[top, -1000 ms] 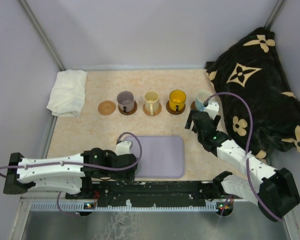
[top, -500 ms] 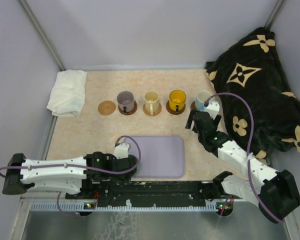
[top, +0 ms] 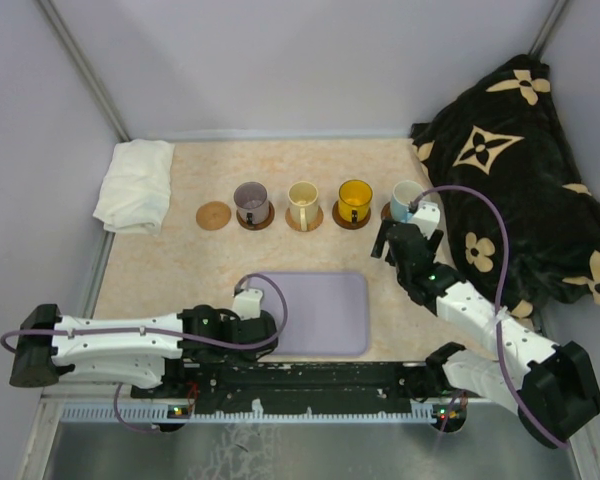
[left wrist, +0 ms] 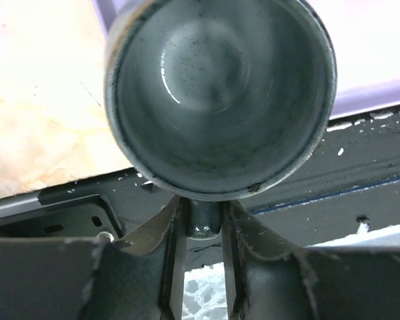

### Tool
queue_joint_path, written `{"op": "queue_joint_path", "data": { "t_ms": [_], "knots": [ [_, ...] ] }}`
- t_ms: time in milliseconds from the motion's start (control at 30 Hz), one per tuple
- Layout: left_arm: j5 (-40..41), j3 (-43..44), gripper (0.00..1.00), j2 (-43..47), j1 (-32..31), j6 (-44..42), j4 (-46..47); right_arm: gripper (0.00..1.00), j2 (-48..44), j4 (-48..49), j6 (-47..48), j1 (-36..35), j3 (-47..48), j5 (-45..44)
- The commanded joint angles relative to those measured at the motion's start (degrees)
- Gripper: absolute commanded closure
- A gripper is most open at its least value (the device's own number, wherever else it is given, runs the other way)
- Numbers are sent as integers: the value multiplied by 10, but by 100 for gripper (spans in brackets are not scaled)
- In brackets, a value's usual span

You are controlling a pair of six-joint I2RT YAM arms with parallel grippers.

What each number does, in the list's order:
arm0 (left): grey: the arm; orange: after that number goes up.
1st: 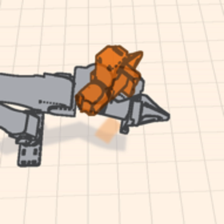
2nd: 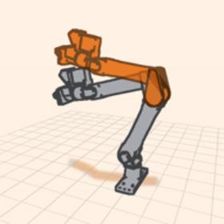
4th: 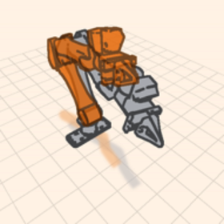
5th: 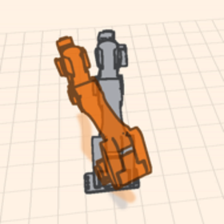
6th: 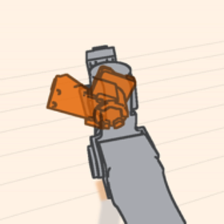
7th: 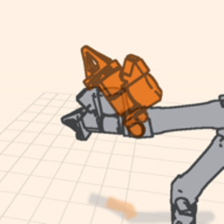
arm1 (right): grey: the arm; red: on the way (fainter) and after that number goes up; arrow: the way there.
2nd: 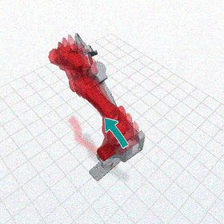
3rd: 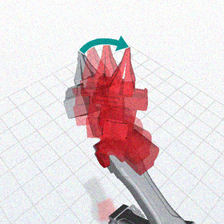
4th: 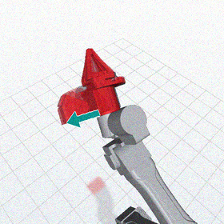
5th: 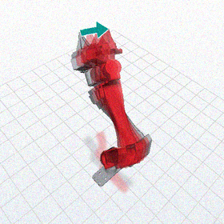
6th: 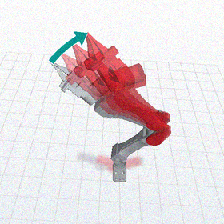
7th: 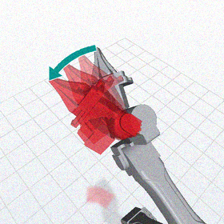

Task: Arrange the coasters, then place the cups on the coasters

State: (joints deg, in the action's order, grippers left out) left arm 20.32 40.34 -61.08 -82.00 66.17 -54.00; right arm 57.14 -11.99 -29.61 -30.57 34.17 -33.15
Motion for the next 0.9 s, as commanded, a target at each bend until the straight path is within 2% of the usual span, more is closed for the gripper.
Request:
{"op": "queue_joint_path", "data": {
  "t_ms": [0, 267, 433, 700, 867],
  "knots": [
    [-13, -13, 74, 1, -3, 15, 7, 14, -13, 14, -2, 3, 0, -15],
    [-35, -22, 91, 2, -3, 17, 23, 14, -13, 17, -6, 3, -2, -13],
    [-3, 2, 99, 9, -4, 10, 8, 14, -12, 20, -8, 3, -6, -11],
    [79, 81, 100, 7, -5, -2, -56, 14, -16, 22, -9, 3, -13, -11],
    [151, 123, 100, 7, -5, 21, -116, 14, -18, 24, -9, 3, -17, -13]
  ]
}}
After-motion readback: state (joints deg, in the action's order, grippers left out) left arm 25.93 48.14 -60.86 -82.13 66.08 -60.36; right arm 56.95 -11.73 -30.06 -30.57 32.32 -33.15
